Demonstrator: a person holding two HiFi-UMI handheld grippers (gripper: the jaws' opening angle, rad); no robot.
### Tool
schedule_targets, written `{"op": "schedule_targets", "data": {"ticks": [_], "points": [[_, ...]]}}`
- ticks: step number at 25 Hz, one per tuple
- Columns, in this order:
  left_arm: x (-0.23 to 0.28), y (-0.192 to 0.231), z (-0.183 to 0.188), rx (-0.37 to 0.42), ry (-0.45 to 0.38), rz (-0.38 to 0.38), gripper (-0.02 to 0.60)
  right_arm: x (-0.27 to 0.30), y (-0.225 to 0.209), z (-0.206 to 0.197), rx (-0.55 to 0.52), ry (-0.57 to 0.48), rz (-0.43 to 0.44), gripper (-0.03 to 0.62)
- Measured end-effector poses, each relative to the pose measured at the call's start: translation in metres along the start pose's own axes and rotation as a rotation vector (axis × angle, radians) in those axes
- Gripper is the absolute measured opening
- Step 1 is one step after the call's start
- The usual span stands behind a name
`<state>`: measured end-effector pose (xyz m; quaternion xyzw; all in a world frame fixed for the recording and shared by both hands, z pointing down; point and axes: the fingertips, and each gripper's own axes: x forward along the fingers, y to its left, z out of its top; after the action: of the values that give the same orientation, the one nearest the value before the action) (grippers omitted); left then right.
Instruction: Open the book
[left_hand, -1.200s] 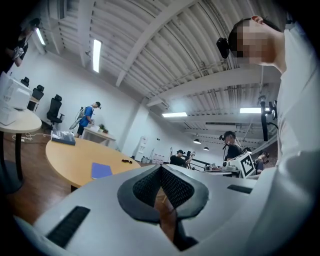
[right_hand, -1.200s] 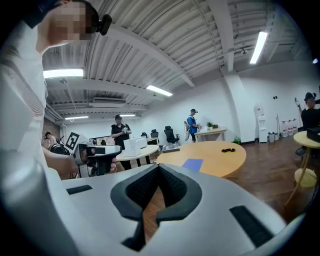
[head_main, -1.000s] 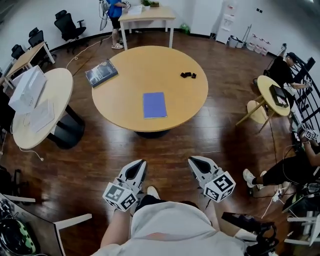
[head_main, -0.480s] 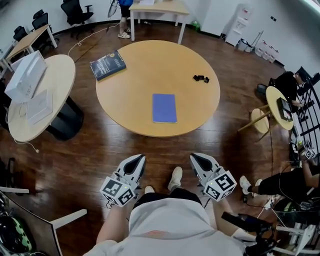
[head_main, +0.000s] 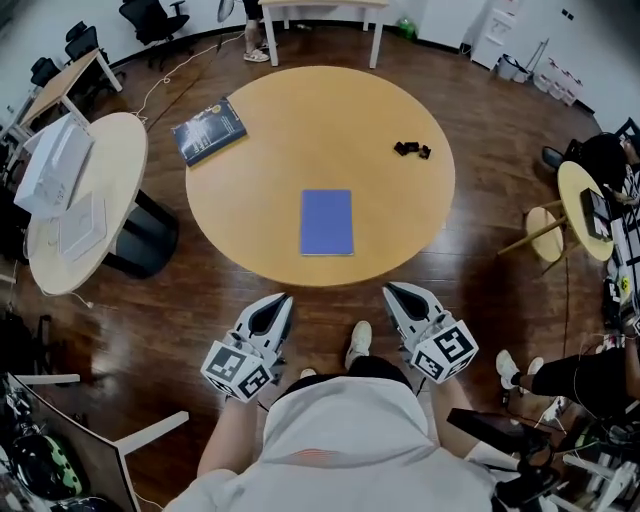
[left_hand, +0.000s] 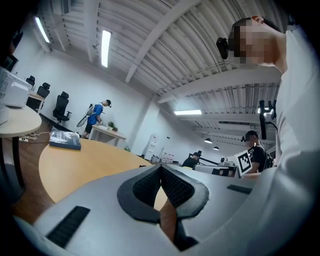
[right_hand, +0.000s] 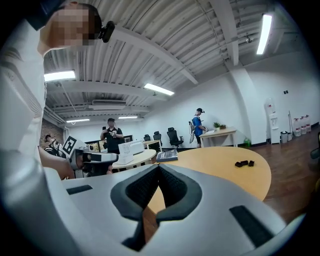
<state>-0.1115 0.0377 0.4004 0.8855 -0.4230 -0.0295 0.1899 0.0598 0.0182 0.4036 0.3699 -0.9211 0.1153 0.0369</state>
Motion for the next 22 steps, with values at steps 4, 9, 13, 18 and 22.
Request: {"op": "schedule_targets", "data": {"ticks": [4,9,13,18,22], "points": [[0.062,0.002,0.007,0.028,0.036,0.023,0.009,0.011,-0.06,0.004,0.009,0.004,0.017,-0.002],[0.122,0.01,0.002,0.098,0.099,0.054,0.009,0.024,-0.119,0.003,0.04,0.01,0.046,-0.002],[0.153,0.016,-0.015,0.095,0.148,0.047,0.009,0.033,-0.143,-0.004,0.071,0.037,0.061,-0.002],[0.181,0.025,-0.04,0.077,0.206,-0.003,0.009,0.04,-0.156,-0.019,0.108,0.069,0.042,-0.003],[0.197,0.041,-0.07,0.096,0.317,-0.034,0.012,0.048,-0.156,-0.031,0.139,0.09,0.013,-0.002]]}}
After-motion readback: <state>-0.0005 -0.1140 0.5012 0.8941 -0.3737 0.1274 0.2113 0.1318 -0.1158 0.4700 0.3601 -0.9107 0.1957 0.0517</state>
